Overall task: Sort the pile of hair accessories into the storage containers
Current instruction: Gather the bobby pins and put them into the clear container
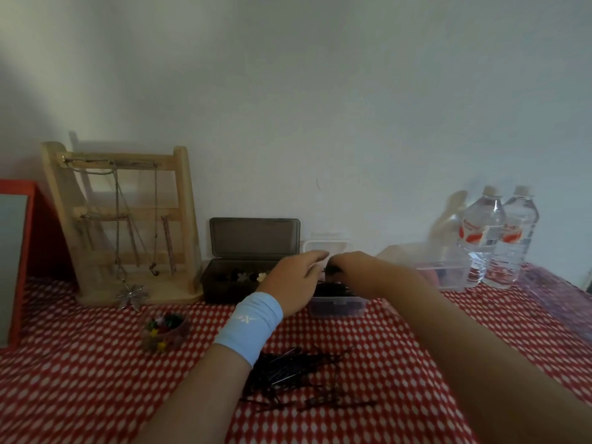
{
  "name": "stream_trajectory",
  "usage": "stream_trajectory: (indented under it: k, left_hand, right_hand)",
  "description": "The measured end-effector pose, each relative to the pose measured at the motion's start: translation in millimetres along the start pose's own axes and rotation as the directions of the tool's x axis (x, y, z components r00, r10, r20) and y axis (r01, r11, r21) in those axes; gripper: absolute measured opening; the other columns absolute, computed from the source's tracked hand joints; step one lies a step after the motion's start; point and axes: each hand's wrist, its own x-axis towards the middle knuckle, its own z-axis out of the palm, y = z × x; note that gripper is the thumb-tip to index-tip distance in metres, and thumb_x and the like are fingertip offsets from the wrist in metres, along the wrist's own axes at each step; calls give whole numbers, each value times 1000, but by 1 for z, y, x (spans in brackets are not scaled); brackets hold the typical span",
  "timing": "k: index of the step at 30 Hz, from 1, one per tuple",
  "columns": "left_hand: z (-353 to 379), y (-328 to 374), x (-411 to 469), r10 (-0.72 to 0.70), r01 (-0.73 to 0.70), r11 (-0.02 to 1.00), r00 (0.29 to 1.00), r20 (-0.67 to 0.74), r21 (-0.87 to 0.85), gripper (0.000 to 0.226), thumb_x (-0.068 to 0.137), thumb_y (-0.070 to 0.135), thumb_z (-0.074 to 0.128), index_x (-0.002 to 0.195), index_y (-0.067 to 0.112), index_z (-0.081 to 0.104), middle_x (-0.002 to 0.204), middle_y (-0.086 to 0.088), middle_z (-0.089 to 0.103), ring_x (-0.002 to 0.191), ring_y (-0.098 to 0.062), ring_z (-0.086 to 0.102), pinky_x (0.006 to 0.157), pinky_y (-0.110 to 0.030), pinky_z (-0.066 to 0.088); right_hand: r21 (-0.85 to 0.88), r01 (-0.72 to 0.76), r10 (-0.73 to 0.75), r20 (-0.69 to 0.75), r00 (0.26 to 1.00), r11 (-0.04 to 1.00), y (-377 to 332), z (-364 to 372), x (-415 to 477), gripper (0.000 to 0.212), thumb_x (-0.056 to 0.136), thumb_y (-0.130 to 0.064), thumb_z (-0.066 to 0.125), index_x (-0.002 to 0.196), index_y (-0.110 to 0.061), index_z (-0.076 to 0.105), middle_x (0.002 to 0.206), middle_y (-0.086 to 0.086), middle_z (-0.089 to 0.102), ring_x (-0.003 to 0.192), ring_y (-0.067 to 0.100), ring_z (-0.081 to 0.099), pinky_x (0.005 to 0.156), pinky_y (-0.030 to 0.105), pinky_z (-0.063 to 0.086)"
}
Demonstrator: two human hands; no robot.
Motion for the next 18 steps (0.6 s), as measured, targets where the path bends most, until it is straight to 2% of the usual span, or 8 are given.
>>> stream_trajectory:
  k: [2, 5, 9, 12, 15, 18]
  left_hand:
    - [5, -9, 0, 15, -16, 998, 1000, 20, 68, 40, 103, 26, 38, 142, 26, 48, 138, 1, 56, 125, -16, 52, 106, -32, 41]
    - [8, -18, 1, 7, -15, 993, 997, 70, 116, 44, 104, 29, 36, 147, 26, 40, 144, 1, 50, 130, -16, 48, 108, -32, 38]
    - [12, -25, 1, 6, -37, 974, 990, 141, 222, 52, 103, 34, 36, 154, 27, 24, 154, 3, 37, 139, -16, 36, 114, -32, 30]
    - [16, -28, 1, 57, -111, 927, 986, 158, 359, 53, 104, 35, 33, 154, 24, 23, 156, 0, 34, 143, -17, 30, 117, -33, 26]
    - [19, -29, 1, 97, -184, 853, 975, 198, 489, 48, 106, 33, 27, 152, 19, 32, 159, 3, 27, 147, -12, 18, 117, -26, 12]
    - [21, -29, 1, 122, -176, 881, 981, 149, 438, 47, 106, 31, 30, 150, 18, 35, 158, 4, 30, 145, -10, 22, 115, -22, 11]
  right_hand:
    - [11, 28, -28, -9, 1000, 1000, 1, 5, 5, 25, 104, -20, 50, 123, -12, 63, 121, 8, 65, 106, 23, 60, 92, 32, 47]
    - [35, 92, -90, -46, 995, 995, 5, 9, 7, 34, 98, -17, 60, 132, -18, 62, 125, 4, 65, 109, 19, 60, 90, 23, 43]
    - [96, 126, -119, -72, 990, 987, 14, 7, 3, 52, 89, -24, 73, 138, -24, 58, 123, -2, 68, 95, 9, 60, 87, 19, 44]
    - [222, 112, -88, -119, 989, 969, 24, 2, -3, 59, 83, -26, 79, 139, -25, 57, 115, -9, 70, 93, 2, 63, 88, 17, 46]
    - [273, 81, -29, -189, 981, 959, 36, -1, -8, 47, 83, -28, 80, 127, -28, 66, 103, -17, 69, 90, -5, 62, 82, 14, 47]
    - [241, 33, 11, -181, 983, 970, 42, 0, -11, 25, 85, -27, 78, 109, -30, 75, 92, -20, 67, 84, -6, 59, 74, 12, 44]
